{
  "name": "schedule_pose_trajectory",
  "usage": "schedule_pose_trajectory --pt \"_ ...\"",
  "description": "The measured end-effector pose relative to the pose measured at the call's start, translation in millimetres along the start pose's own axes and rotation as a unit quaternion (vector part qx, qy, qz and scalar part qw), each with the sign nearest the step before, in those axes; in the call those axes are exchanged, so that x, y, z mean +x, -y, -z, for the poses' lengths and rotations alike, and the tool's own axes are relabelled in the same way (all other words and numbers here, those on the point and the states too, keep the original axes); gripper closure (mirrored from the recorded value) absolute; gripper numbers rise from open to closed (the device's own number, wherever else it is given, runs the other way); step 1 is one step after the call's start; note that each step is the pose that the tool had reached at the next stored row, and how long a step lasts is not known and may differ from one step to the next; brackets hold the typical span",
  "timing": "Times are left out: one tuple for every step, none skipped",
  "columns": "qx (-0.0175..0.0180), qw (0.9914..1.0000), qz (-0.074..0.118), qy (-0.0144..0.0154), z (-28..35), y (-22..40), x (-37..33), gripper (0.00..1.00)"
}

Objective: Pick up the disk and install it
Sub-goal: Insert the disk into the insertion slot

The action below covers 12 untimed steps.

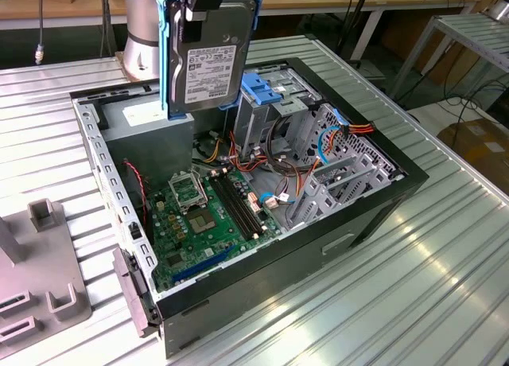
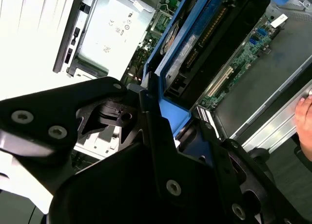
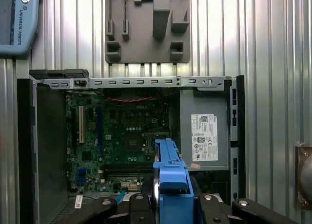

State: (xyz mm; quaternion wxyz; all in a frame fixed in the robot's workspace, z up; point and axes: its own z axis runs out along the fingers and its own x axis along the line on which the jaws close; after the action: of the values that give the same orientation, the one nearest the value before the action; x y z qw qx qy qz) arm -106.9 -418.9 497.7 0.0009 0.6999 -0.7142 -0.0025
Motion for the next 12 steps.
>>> schedule_pose_trajectory --pt "0.0000 1.00000 0.000 0.0000 0.0 0.0 0.0 0.63" --pt "0.0000 1.00000 0.000 0.0000 0.0 0.1 0.0 0.63" --pt "0.0000 1.00000 0.000 0.0000 0.0 0.1 0.0 0.63" --pt "0.0000 1.00000 0.000 0.0000 0.0 0.6 0.1 0.63" --pt "0.0000 1.00000 0.000 0.0000 0.1 2.6 0.0 0.63" --pt "0.0000 1.00000 0.000 0.0000 0.0 4.1 0.0 0.63" --pt "0.0000 1.00000 0.000 0.0000 0.0 5.7 -0.1 0.63" --pt "0.0000 1.00000 0.000 0.0000 0.0 7.5 -0.1 0.63" --pt "0.0000 1.00000 0.000 0.0000 0.1 9.3 -0.2 0.63" --pt "0.0000 1.00000 0.000 0.0000 0.1 11.9 -0.2 0.63" --pt "0.0000 1.00000 0.000 0.0000 0.1 13.4 -0.2 0.63" --pt "0.0000 1.00000 0.000 0.0000 0.1 15.2 -0.3 0.63"
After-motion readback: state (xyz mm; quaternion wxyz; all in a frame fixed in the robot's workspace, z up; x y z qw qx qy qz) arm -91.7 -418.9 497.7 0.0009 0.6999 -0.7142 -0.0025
